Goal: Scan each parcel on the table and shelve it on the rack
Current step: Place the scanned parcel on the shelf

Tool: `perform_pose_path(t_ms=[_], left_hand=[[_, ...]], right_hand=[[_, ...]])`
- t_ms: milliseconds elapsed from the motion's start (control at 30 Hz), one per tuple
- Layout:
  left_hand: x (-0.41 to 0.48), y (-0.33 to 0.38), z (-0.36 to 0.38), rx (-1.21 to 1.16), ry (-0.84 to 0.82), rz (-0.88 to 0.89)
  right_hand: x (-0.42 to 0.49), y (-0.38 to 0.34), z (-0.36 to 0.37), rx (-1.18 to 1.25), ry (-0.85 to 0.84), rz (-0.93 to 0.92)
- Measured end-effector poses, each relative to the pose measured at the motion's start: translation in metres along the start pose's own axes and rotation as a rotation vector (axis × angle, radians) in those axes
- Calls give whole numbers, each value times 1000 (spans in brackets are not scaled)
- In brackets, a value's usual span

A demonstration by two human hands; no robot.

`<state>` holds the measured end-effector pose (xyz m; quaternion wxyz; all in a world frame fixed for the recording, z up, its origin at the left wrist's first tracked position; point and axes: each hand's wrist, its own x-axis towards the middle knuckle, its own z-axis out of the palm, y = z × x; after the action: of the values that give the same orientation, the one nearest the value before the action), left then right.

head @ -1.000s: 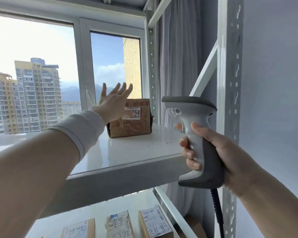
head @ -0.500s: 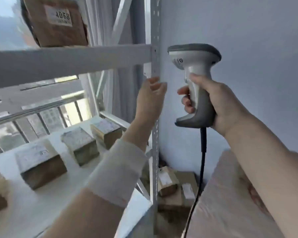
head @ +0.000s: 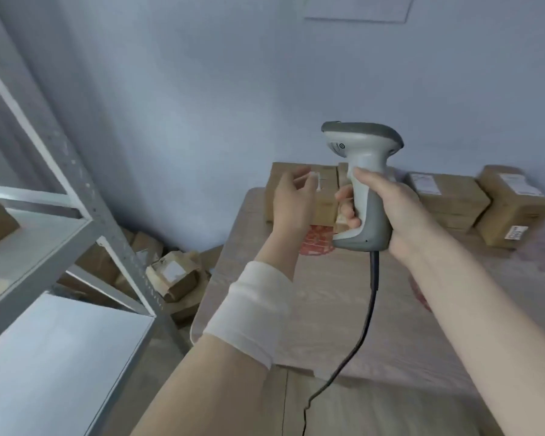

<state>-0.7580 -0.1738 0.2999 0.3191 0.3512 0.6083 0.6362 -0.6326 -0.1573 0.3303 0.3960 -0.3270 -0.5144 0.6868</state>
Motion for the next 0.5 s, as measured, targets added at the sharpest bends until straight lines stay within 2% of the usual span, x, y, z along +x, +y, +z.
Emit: perform_pose_path(t_ms=[267, 500], left_hand=[[-55, -33, 252, 30, -286, -59], [-67, -49, 402, 44, -422, -92]], right_hand=[[-53, -35, -246, -32, 219, 16], [-69, -70, -393, -15, 447, -1]])
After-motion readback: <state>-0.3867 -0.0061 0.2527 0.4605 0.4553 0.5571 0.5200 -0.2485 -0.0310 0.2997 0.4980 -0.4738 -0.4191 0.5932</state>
